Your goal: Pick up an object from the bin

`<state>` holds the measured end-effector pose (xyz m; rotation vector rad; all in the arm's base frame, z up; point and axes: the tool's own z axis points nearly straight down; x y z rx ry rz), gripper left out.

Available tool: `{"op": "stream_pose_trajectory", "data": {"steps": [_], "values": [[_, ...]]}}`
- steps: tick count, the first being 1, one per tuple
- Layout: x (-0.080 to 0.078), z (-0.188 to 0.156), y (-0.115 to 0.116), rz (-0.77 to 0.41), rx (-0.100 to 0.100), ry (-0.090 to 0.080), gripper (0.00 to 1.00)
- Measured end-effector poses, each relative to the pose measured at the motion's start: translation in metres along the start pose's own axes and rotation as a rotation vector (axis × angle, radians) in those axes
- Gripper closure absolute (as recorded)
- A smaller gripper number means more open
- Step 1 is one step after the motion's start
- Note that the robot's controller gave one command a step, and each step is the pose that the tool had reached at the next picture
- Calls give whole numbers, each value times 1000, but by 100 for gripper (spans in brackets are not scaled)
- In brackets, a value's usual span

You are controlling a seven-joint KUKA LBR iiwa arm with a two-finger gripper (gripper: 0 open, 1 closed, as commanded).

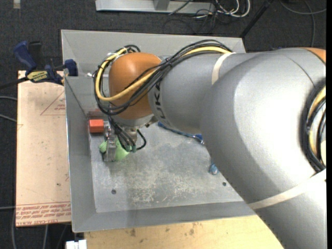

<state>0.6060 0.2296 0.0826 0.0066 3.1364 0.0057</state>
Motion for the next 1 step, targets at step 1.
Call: {"op": "stream_pose_trajectory", "data": {"steps": [1], "values": [[-9,-136,20,40,-2,-6,100]]}}
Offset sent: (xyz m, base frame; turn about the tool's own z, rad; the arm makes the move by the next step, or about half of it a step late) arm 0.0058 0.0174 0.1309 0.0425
